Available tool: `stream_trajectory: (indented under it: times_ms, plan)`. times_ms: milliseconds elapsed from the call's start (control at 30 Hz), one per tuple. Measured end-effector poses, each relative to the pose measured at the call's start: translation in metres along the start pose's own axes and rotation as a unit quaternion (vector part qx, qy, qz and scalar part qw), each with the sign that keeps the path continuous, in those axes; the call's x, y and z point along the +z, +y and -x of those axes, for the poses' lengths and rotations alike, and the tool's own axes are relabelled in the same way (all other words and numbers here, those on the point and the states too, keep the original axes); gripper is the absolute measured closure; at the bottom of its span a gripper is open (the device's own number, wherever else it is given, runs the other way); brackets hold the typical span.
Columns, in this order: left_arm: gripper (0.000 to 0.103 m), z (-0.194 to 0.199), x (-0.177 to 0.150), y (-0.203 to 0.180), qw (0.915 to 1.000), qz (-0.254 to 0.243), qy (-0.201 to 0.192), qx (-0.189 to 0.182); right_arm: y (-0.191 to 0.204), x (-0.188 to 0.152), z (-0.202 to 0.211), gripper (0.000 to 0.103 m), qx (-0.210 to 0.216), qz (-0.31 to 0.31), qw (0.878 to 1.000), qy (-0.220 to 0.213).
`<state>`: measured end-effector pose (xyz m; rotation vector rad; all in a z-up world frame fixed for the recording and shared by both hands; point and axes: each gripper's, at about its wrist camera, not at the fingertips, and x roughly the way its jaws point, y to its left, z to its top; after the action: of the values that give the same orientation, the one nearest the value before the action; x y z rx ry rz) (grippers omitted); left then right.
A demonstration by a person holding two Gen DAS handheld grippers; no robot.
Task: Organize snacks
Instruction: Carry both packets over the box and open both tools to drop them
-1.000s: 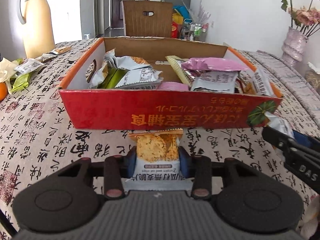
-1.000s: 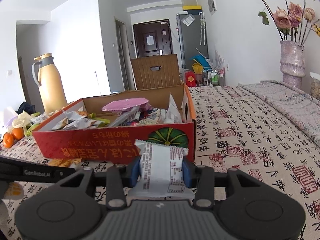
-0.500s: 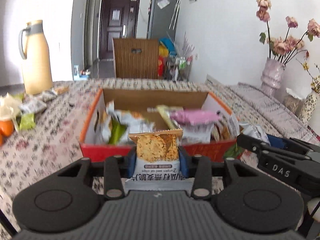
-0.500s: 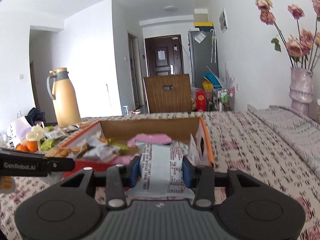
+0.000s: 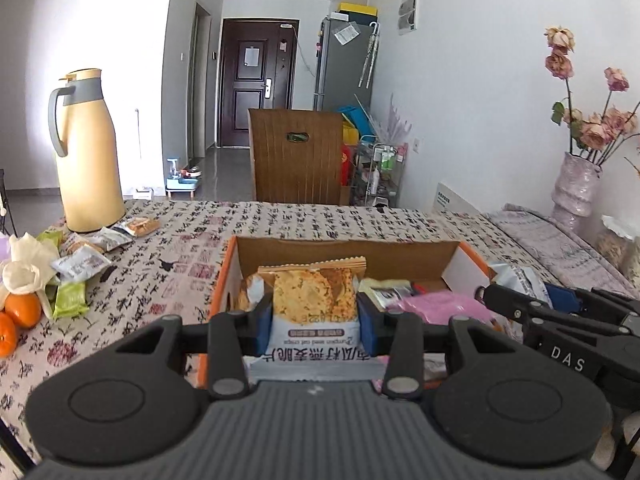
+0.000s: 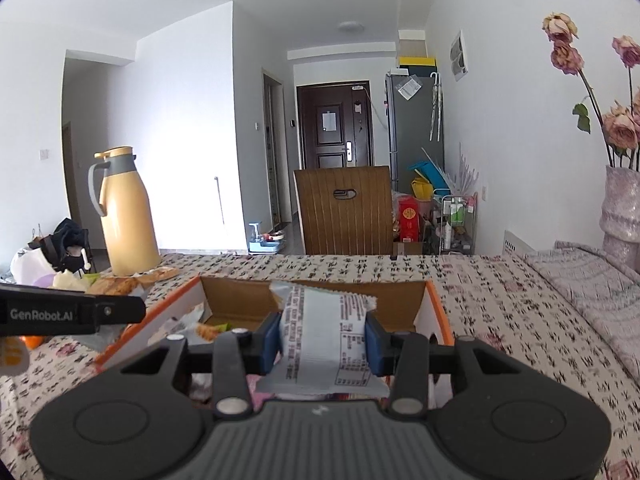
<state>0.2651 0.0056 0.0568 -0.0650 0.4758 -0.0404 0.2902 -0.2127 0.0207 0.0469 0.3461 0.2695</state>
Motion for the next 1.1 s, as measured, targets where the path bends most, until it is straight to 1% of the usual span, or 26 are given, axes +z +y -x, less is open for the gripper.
stream_trajectory:
  times_ms: [267, 467, 533, 567, 600, 633, 667, 700, 733, 767, 800, 833, 933, 1100]
  plan:
    - [0.061, -0.031, 0.014, 0.005, 0.9998, 0.006, -0.001, 0.02, -0.004, 0.015, -0.033, 0.061, -0.007, 0.003, 1.0, 0.014]
    - [0.061, -0.058, 0.015, 0.003, 0.9993, 0.005, 0.019, 0.032, -0.004, 0.017, -0.053, 0.061, -0.016, 0.004, 0.999, 0.029]
    - [0.06, -0.064, 0.011, 0.002, 0.9992, 0.005, 0.028, 0.03, -0.004, 0.015, -0.059, 0.06, -0.018, 0.006, 0.999, 0.04]
    - [0.057, -0.065, 0.009, 0.003, 0.999, 0.006, 0.031, 0.031, -0.003, 0.013, -0.06, 0.06, -0.018, 0.007, 0.999, 0.045]
    - [0.046, -0.066, 0.007, 0.003, 0.9989, 0.006, 0.033, 0.034, -0.003, 0.012, -0.061, 0.055, -0.019, 0.007, 0.999, 0.048]
    - [0.037, -0.066, 0.005, 0.005, 0.9987, 0.008, 0.034, 0.037, -0.004, 0.011, -0.062, 0.045, -0.02, 0.005, 0.999, 0.048]
    - [0.023, -0.065, 0.004, 0.007, 0.9986, 0.014, 0.031, 0.041, -0.005, 0.01, -0.062, 0.039, -0.022, 0.002, 0.999, 0.049]
    - [0.016, -0.064, 0.002, 0.01, 0.9986, 0.017, 0.025, 0.044, -0.007, 0.009, -0.061, 0.027, -0.024, 0.0, 0.999, 0.048]
    - [0.013, -0.063, 0.001, 0.012, 0.9986, 0.02, 0.022, 0.045, -0.008, 0.008, -0.061, 0.017, -0.026, -0.001, 0.998, 0.049]
    - [0.002, -0.061, 0.001, 0.014, 0.9986, 0.023, 0.02, 0.044, -0.009, 0.006, -0.06, 0.014, -0.026, -0.002, 0.998, 0.049]
    - [0.0, -0.059, 0.001, 0.016, 0.9986, 0.026, 0.017, 0.043, -0.01, 0.005, -0.059, 0.007, -0.026, -0.003, 0.998, 0.051]
    - [0.0, -0.057, 0.0, 0.018, 0.9987, 0.028, 0.014, 0.04, -0.011, 0.004, -0.059, 0.0, -0.027, -0.004, 0.998, 0.052]
    - [0.0, -0.052, -0.002, 0.022, 0.9989, 0.033, 0.015, 0.029, -0.015, 0.003, -0.056, 0.0, -0.03, -0.012, 0.998, 0.056]
    - [0.0, -0.037, -0.005, 0.021, 0.9991, 0.03, 0.008, 0.029, -0.018, 0.001, -0.048, 0.0, -0.034, -0.024, 0.997, 0.06]
